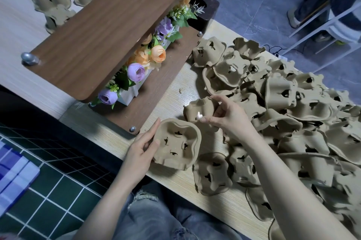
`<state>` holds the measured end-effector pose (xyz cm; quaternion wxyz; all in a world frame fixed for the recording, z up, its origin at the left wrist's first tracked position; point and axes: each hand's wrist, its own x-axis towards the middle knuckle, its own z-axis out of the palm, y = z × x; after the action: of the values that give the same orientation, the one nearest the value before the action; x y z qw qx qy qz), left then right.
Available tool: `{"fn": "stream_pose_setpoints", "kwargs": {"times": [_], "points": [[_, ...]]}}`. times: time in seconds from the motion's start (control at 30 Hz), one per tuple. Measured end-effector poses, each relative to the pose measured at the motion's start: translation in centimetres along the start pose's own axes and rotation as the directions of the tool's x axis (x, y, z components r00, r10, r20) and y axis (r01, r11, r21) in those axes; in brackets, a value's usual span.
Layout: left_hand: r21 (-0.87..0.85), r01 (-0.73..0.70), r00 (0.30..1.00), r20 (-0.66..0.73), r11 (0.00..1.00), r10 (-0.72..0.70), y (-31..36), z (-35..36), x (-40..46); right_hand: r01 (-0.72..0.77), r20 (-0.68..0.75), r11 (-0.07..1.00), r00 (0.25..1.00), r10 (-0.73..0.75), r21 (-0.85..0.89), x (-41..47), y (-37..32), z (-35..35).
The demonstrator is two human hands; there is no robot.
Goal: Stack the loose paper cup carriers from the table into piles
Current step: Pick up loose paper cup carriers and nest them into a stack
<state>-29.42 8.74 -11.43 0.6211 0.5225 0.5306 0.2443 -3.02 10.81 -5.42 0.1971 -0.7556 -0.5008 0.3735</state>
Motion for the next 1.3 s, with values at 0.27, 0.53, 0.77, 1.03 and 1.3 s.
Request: {"fn": "stream_pose_setpoints", "kwargs": {"times": [0.27,0.53,0.77,1.03,1.3], "points": [[-0.011,-0.020,0.998,-0.066,1.000,0.019,0.5,0.6,-0.1,0.008,-0.126,0.995,0.992,0.005,0.103,-1.5,0.1,-0.2],[-0.009,-0.035,0.996,-0.085,0.999,0.034,2.5,1.5,0.4,0.153,-0.277,0.942,0.958,-0.069,0.297,-3.7,-0.3,-0.4],[0.024,-0.019,1.000,-0.024,1.000,0.019,2.6,1.7,1.1,0.308,-0.355,0.886,0.917,-0.181,0.346,-6.1,-0.5,0.2],[-0.008,0.032,0.999,-0.028,0.999,-0.033,2.3,1.4,1.3,0.402,-0.287,0.906,0.890,-0.353,0.131,-7.7,0.8,3.2],[-0.015,0.027,1.000,0.008,1.000,-0.027,2.2,1.2,1.2,0.367,-0.212,0.930,0.907,-0.363,-0.021,-8.2,2.2,3.9]]}}
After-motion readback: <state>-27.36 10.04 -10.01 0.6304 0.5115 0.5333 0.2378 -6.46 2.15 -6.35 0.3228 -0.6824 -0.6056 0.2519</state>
